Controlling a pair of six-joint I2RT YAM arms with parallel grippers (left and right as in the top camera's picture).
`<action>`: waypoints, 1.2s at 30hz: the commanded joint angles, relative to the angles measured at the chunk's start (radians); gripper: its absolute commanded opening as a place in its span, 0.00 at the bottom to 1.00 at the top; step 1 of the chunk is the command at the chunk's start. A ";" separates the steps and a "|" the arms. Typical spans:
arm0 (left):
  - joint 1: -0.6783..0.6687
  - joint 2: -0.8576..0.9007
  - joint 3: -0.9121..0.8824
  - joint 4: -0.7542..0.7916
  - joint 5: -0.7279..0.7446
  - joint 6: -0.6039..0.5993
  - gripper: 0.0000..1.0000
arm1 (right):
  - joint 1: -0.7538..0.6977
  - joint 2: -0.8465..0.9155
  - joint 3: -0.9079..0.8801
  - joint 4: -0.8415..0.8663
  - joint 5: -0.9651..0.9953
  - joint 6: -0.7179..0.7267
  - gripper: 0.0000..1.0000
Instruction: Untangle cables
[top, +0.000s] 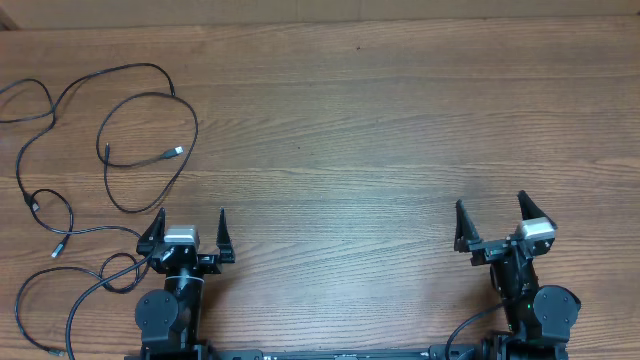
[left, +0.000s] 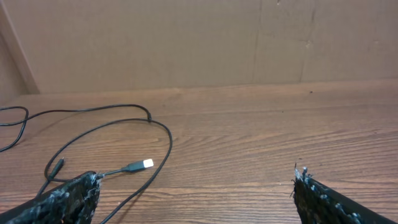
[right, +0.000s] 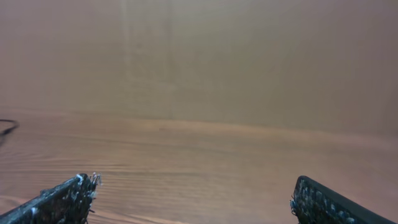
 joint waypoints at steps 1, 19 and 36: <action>0.006 -0.011 -0.005 -0.002 -0.001 0.027 0.99 | 0.005 -0.012 -0.011 -0.039 0.112 0.019 1.00; 0.006 -0.011 -0.005 -0.002 -0.001 0.027 1.00 | 0.009 -0.012 -0.011 -0.061 0.166 0.034 1.00; 0.006 -0.011 -0.005 -0.002 -0.001 0.027 0.99 | 0.010 -0.012 -0.011 -0.058 0.136 0.038 1.00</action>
